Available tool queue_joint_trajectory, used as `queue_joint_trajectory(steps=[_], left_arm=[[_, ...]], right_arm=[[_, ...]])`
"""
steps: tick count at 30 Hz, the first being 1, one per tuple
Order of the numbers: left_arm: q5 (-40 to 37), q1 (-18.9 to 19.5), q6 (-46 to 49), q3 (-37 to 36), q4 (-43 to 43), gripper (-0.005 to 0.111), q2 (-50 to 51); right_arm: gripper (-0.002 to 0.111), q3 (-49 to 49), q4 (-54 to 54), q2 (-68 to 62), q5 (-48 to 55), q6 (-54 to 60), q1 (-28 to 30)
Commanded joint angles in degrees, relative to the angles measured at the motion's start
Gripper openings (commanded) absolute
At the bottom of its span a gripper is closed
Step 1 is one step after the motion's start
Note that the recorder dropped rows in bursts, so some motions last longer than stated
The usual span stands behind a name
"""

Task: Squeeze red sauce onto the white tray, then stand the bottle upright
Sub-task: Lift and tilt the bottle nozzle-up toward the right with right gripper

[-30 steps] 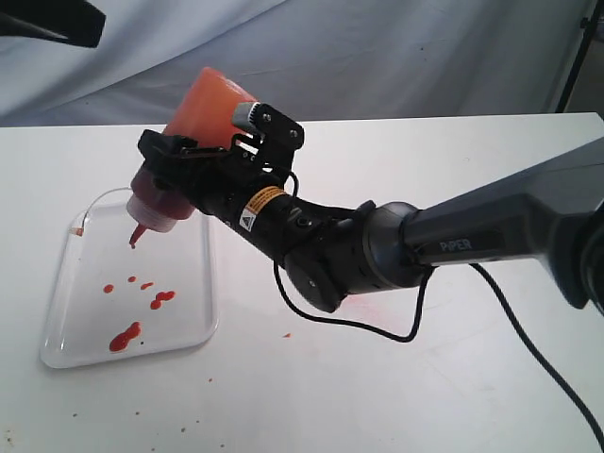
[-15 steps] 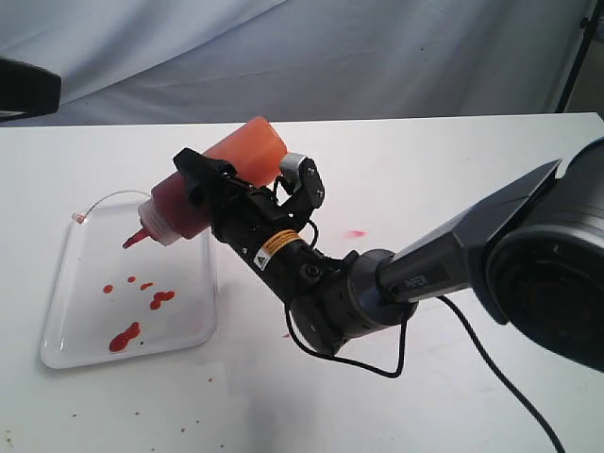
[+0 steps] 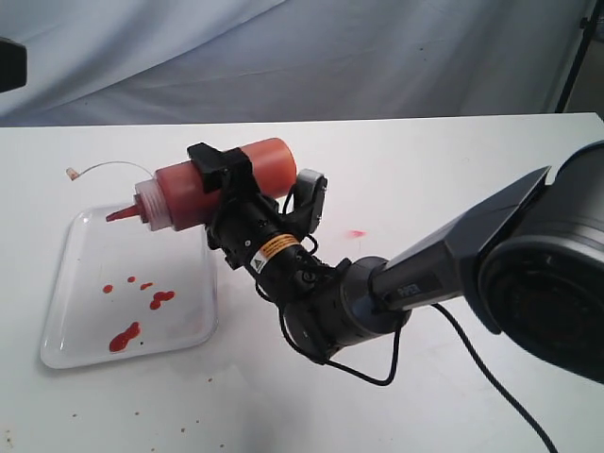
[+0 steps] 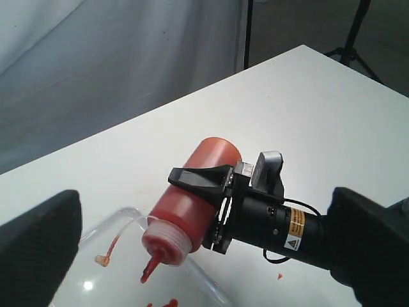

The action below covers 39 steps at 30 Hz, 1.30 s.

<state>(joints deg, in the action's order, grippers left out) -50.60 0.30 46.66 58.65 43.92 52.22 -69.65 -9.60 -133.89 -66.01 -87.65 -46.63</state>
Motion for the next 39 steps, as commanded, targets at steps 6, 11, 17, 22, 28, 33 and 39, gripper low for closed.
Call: queue_joint_trajectory(steps=[6,11,17,22,28,33,39], left_arm=[[0.52,-0.30,-0.36,-0.50,0.61,0.096,-0.23],[0.42,-0.30,-0.36,-0.50,0.61,0.096,-0.23],[-0.20,-0.30,-0.36,-0.50,0.84,0.096,-0.23],[-0.20,-0.30,-0.36,-0.50,0.84,0.096,-0.23],[-0.20,-0.30,-0.59,-0.50,0.84,0.096,-0.23],[-0.20,-0.30,-1.58,-0.50,0.84,0.096,-0.23],[-0.20,-0.30,-1.68,-0.50,1.54,0.096,-0.23]], right_arm=[[0.000,-0.22,0.24,1.04,-3.95,-17.98,-0.26],[0.000,-0.12,2.74,2.38,-3.95,-25.96,-0.26],[0.000,-0.12,3.37,6.58,-3.95,-31.01,-0.26],[0.000,-0.12,2.43,9.25,-3.95,-31.88,-0.26],[0.000,0.41,-3.30,10.45,-3.95,-31.88,-0.64],[0.000,6.61,-8.25,11.38,-3.95,-31.88,-0.64],[0.000,15.61,-7.73,16.59,-3.95,-31.88,-0.79]])
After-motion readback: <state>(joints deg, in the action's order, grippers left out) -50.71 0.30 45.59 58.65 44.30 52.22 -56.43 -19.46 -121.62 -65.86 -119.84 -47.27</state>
